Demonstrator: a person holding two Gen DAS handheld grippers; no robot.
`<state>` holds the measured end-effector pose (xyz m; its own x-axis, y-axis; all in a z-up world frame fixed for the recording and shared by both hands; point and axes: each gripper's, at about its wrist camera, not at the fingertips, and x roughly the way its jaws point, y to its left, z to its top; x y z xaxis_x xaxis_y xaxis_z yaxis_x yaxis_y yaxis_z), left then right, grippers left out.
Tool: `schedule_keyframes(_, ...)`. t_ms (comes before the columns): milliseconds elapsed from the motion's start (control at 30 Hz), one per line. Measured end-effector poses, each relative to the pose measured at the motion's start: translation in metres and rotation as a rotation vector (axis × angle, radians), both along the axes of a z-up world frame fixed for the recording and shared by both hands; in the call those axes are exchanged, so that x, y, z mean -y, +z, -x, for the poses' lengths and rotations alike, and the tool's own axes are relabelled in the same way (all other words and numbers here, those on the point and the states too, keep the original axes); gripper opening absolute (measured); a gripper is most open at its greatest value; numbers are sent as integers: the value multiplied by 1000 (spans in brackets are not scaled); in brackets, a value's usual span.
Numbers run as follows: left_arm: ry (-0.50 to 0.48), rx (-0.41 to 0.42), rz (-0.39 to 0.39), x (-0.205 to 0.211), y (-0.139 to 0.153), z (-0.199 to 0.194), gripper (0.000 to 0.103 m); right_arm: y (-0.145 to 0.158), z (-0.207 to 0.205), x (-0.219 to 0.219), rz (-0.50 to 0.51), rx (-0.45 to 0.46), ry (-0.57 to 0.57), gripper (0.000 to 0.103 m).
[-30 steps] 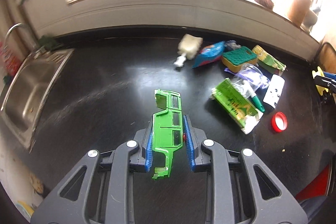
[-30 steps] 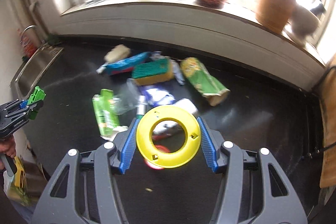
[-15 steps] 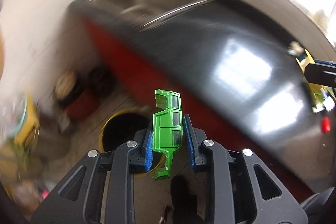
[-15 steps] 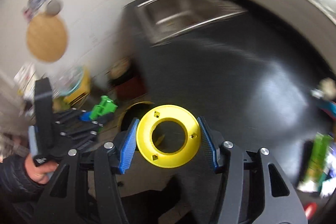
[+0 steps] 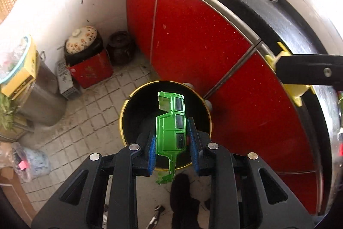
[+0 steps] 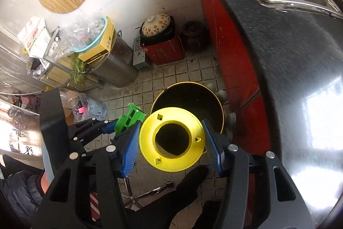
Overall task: Collect trash
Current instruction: 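Carry both items down to the yellow-rimmed bin and open both tools, then raise both tools back over the countertop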
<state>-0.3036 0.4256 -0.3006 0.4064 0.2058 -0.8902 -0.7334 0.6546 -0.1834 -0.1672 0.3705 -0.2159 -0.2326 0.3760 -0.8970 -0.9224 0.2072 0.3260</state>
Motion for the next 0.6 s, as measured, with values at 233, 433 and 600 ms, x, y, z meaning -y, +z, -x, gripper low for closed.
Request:
schedule_keyframes(233, -4, -15, -15, -5, -1, 0, 70, -2, -17, 0, 1, 5, -24, 78)
schedule_keyframes(433, -59, -37, -106, 14, 37, -9, 76, 34, -40, 39, -55, 6, -98, 82)
schedule_keyframes(600, -170, -3, -215, 60, 98, -48, 94, 95, -91, 135, -135, 110, -266, 91)
